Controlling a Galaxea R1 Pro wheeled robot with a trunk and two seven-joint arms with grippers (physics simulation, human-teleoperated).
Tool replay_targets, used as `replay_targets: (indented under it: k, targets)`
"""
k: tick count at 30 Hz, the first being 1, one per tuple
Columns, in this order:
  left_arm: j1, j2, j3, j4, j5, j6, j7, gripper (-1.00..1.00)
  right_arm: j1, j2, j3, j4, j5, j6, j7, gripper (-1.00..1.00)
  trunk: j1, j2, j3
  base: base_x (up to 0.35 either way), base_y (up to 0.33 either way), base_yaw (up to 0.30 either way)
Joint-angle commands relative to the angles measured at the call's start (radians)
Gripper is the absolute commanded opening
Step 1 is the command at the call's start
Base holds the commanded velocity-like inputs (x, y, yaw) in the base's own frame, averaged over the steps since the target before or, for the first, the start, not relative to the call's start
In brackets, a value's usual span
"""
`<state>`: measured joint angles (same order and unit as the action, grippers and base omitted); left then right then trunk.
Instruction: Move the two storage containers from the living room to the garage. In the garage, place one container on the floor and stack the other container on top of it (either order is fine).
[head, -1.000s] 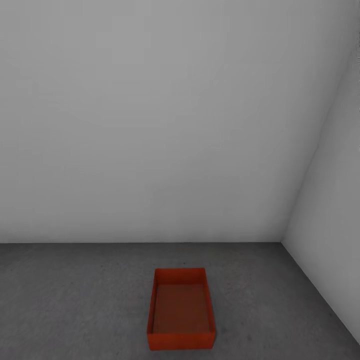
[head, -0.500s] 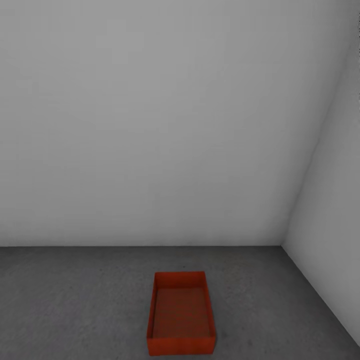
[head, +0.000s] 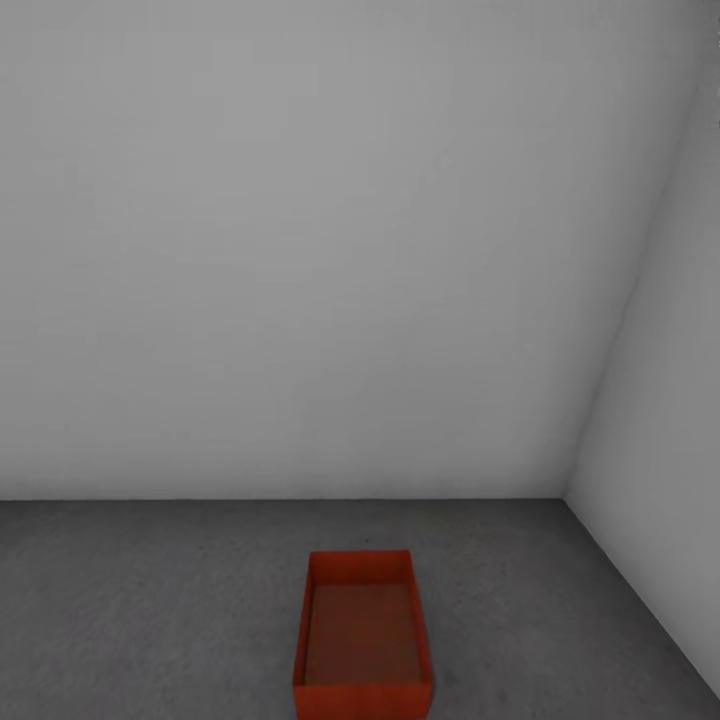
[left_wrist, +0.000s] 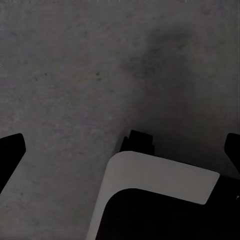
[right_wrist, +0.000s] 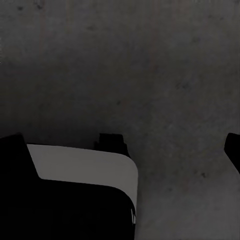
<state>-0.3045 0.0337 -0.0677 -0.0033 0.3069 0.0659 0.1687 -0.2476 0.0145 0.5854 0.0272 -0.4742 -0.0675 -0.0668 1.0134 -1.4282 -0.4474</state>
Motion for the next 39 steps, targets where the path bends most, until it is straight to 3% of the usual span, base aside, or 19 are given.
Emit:
replay_targets:
  k: [1, 16, 39]
  targets:
    - [0.000, 0.000, -0.007, 0.000, 0.008, 0.003, 0.002, 1.00, -0.001, 0.001, 0.008, 0.003, -0.009, -0.005, -0.001, 1.00, 0.000, -0.001, 0.001, 0.000, 0.000, 0.000]
    - [0.001, 0.000, -0.007, 0.000, 0.008, -0.028, 0.000, 1.00, 0.015, -0.001, 0.009, 0.004, -0.009, -0.005, 0.004, 1.00, 0.000, -0.001, 0.022, 0.000, 0.000, 0.000]
    - [0.001, -0.006, -0.007, -0.001, 0.008, -0.024, 0.000, 1.00, 0.016, -0.009, 0.008, 0.002, -0.009, -0.004, 0.020, 1.00, 0.000, -0.001, 0.023, 0.000, 0.000, 0.000]
